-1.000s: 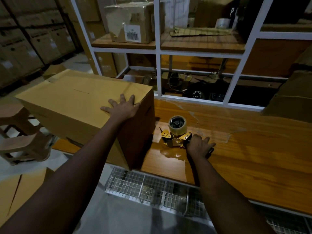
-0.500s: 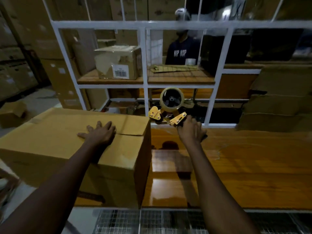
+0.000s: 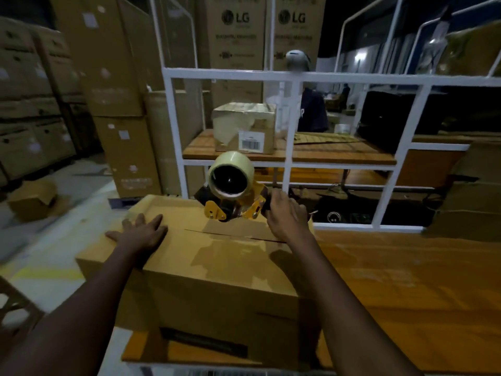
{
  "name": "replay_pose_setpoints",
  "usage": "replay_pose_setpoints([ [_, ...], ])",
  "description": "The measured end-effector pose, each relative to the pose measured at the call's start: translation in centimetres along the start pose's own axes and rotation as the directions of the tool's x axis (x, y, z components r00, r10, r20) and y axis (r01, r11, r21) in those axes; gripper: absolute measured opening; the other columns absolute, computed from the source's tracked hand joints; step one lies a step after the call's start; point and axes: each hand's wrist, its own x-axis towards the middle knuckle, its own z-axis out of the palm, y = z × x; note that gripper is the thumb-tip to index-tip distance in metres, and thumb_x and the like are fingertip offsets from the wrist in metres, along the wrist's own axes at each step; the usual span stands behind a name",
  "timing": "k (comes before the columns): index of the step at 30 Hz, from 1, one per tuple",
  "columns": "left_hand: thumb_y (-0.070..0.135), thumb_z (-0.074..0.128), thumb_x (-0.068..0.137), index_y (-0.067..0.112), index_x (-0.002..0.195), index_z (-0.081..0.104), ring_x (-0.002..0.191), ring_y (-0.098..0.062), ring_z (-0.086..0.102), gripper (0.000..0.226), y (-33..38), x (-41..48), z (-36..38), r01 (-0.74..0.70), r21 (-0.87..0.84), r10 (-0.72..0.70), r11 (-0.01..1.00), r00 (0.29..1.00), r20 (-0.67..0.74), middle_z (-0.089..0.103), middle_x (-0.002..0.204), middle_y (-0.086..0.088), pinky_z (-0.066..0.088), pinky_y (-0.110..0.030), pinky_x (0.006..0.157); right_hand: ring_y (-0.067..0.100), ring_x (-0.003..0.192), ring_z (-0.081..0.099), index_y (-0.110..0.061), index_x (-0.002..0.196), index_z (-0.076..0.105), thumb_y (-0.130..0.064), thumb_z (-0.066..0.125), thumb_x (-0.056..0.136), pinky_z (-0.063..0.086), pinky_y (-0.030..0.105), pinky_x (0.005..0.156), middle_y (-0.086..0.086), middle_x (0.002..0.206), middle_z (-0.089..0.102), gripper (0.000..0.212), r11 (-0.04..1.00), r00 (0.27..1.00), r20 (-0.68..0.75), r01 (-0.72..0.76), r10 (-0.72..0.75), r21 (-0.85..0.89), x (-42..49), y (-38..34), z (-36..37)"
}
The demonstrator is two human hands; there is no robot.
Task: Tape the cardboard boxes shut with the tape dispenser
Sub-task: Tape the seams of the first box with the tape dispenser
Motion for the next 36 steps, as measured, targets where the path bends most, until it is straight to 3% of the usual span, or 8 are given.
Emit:
replay_pose_setpoints([
  [6,0.073,0.019,0.094,0.049,0.154,0.008,0.145,-0.045,0.015,0.065,-4.7,1.6,-0.6,0.019,-0.063,-0.018,0.998,1.0,0.012,-0.002,0.166,-0.001,0.015,-0.065,0.113,0.035,0.104,0.059,-0.019,0.119,0.043,-0.033,0.056,0.094,0.048,0.045,0.079,0.01,0.115,0.063,0.032,0.988,0.994,0.004,0.11,-0.111,0.104,1.1,-5.1,2.7],
  [12,0.077,0.025,0.09,0.051,0.152,0.013,0.139,-0.046,0.026,0.067,-5.0,1.9,-0.5,-0.047,-0.06,0.048,0.997,0.999,0.007,0.004,0.164,-0.003,0.028,-0.054,0.111,0.027,0.101,0.06,-0.031,0.119,0.05,-0.045,0.062,0.085,0.052,0.047,0.08,-0.001,0.112,0.064,0.039,0.888,0.977,0.215,-0.089,-0.012,0.452,2.2,-6.1,5.3],
  [15,0.078,0.026,0.089,0.053,0.15,0.02,0.132,-0.042,0.039,0.066,-4.8,1.7,0.0,-0.123,-0.062,0.122,0.99,0.992,-0.022,0.013,0.159,-0.006,0.038,-0.05,0.106,0.022,0.101,0.06,-0.029,0.12,0.054,-0.061,0.065,0.077,0.051,0.044,0.082,-0.006,0.11,0.063,0.055,0.827,0.972,0.234,-0.146,0.018,0.542,2.8,-6.1,5.3],
  [20,0.081,0.025,0.087,0.057,0.147,0.024,0.125,-0.038,0.049,0.065,-3.0,0.5,0.4,-0.153,-0.047,0.151,0.987,0.988,-0.038,0.021,0.152,-0.008,0.046,-0.044,0.097,0.025,0.084,0.06,-0.025,0.109,0.058,-0.076,0.052,0.079,0.041,0.032,0.062,-0.004,0.079,0.058,0.059,0.914,0.991,0.133,-0.062,0.009,0.402,2.7,-5.6,4.6],
  [24,0.081,0.029,0.086,0.056,0.146,0.029,0.123,-0.038,0.05,0.065,-0.3,-1.4,1.4,-0.189,-0.114,0.182,0.975,0.981,-0.066,0.023,0.15,-0.008,0.047,-0.045,0.097,0.032,0.113,0.047,-0.027,0.119,0.052,-0.076,0.039,0.085,0.033,0.043,0.083,0.007,0.108,0.06,0.061,0.959,0.996,0.089,0.004,-0.031,0.285,2.4,-4.0,3.9],
  [28,0.079,0.031,0.088,0.054,0.147,0.03,0.123,-0.041,0.048,0.064,3.5,-3.9,2.1,-0.2,-0.13,0.187,0.971,0.977,-0.107,0.021,0.153,-0.01,0.045,-0.045,0.095,0.031,0.118,0.04,-0.023,0.099,0.047,-0.069,0.036,0.09,0.026,0.053,0.098,0.007,0.111,0.054,0.049,0.97,0.996,0.077,0.033,-0.053,0.241,2.3,-2.1,2.3],
  [32,0.075,0.031,0.091,0.051,0.147,0.032,0.121,-0.042,0.048,0.062,7.0,-6.1,2.3,-0.197,-0.15,0.181,0.969,0.977,-0.115,0.022,0.151,-0.011,0.044,-0.045,0.093,0.029,0.09,0.054,-0.023,0.095,0.045,-0.072,0.035,0.087,0.041,0.044,0.076,0.002,0.093,0.054,0.051,0.955,0.995,0.059,0.056,-0.076,0.29,2.3,0.7,2.0],
  [36,0.067,0.033,0.095,0.046,0.148,0.034,0.122,-0.042,0.046,0.057,9.9,-8.0,2.9,-0.194,-0.207,0.169,0.959,0.977,-0.132,0.022,0.153,-0.01,0.043,-0.046,0.095,0.027,0.08,0.055,-0.026,0.089,0.055,-0.078,0.03,0.083,0.04,0.039,0.066,0.0,0.083,0.058,0.058,0.917,0.999,-0.007,0.035,-0.036,0.398,1.8,3.0,1.7],
])
